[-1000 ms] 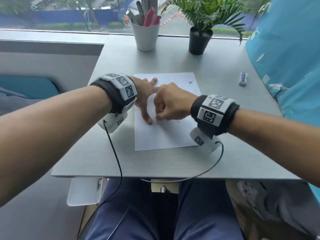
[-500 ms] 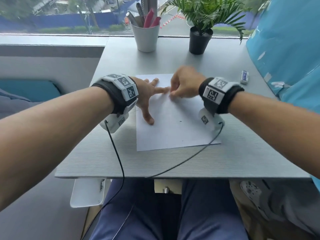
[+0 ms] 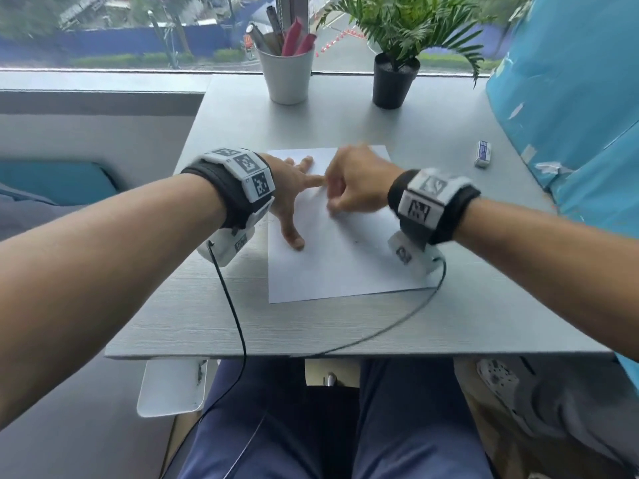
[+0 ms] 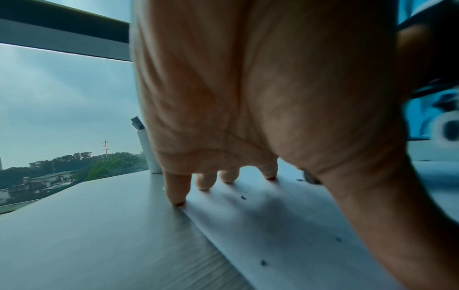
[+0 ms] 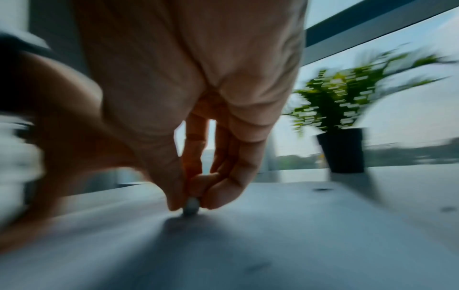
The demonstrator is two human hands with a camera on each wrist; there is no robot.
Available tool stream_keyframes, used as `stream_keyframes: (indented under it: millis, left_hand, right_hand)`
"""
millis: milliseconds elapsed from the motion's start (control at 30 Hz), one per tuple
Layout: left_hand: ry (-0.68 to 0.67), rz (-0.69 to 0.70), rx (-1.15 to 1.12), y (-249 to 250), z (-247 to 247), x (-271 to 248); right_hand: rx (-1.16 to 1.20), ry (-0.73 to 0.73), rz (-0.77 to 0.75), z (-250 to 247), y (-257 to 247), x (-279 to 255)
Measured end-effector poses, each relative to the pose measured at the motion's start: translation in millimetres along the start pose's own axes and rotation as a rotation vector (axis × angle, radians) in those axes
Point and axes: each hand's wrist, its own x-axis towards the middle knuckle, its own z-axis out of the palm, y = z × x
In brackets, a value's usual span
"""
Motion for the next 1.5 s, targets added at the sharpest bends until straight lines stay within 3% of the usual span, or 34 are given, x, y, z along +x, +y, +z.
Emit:
stream_keyframes:
  millis: [100, 233, 300, 467, 600, 667, 833, 967, 1033, 1200, 1367, 1433, 1500]
  left_hand:
    - [-0.026, -0.006, 0.02, 0, -1, -1]
    - [-0.031, -0.005, 0.013, 1, -1, 1]
    - [-0.027, -0.008, 0.018, 1, -2, 1]
    - [-0.02, 0.002, 0.04, -1, -2, 1]
    - [-0.03, -0.008, 0.009, -1, -1, 5]
    - [-0.032, -0.015, 0.01, 0, -2, 3]
    - [-0.026, 0.022, 0.019, -1, -3, 0]
    - [-0.041, 0.0, 0.014, 0, -2, 0]
    - [-0.04, -0.008, 0.011, 0, -2, -1]
    - [-0.031, 0.004, 0.023, 0, -4, -3]
    - [-0.031, -0.011, 0.021, 2, -2, 1]
    - [-0.026, -0.017, 0.022, 1, -3, 1]
    - [-0.027, -0.01, 0.022, 1, -4, 0]
  right_hand:
    - [0.008, -0.162, -0.14, 15, -17, -23]
    - [0.041, -0.001, 0.047, -17, 17, 9]
    - [0.025, 0.064, 0.061, -18, 19, 14]
    - [0.015, -0.148, -0.142, 15, -16, -24]
    - [0.015, 0.019, 0.036, -16, 14, 10]
    - [0.004, 0.07, 0.052, -15, 15, 11]
    - [0.01, -0.167, -0.17, 17, -20, -32]
    - [0.042, 0.018, 0.035, -13, 17, 4]
    - [0.023, 0.083, 0.039, -12, 20, 7]
    - [0.014, -0.127, -0.166, 16, -15, -35]
    - [0.047, 0.043, 0.045, -17, 19, 10]
    - [0.017, 0.06, 0.017, -9, 10, 4]
    - [0.012, -0.028, -0.078, 8, -11, -19]
